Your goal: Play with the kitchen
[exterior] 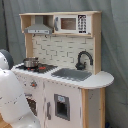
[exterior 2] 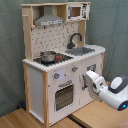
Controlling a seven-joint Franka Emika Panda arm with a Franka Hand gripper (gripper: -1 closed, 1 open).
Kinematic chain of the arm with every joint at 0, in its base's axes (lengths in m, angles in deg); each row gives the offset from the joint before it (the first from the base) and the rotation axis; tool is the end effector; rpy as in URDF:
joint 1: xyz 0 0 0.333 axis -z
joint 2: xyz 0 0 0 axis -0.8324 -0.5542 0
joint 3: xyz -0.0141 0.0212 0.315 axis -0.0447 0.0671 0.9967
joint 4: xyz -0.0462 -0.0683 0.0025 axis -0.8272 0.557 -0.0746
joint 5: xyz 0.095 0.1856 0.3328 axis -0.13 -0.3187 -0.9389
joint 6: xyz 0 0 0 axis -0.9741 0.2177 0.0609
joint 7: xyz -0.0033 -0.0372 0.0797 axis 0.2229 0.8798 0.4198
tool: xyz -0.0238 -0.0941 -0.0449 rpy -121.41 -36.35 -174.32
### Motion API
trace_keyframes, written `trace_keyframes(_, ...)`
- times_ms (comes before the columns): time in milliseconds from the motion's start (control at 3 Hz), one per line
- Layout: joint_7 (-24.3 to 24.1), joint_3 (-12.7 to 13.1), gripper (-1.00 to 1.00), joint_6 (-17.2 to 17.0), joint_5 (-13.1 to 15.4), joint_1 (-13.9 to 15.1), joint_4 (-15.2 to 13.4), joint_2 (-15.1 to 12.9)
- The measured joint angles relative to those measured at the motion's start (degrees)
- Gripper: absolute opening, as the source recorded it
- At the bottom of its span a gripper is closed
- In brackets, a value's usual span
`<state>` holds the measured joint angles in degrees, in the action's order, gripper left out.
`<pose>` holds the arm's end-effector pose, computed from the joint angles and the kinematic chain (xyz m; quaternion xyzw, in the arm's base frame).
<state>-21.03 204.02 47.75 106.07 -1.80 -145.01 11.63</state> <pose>0.1657 0.4960 0.3312 0.6043 0.3096 0.5851 0.4435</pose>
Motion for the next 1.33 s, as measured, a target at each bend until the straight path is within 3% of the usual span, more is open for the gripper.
trace_keyframes(333, 4.29, -1.22, 1.0, 0.02, 1.73, 3.36, 1.24, 0.0)
trace_keyframes(1000, 13.91, -1.49, 1.0, 0.27, 7.38, 6.32, 3.03, 1.39)
trace_keyframes(1333, 14.48, -1.49, 1.0, 3.16, 10.44, 7.98, 3.93, 5.65)
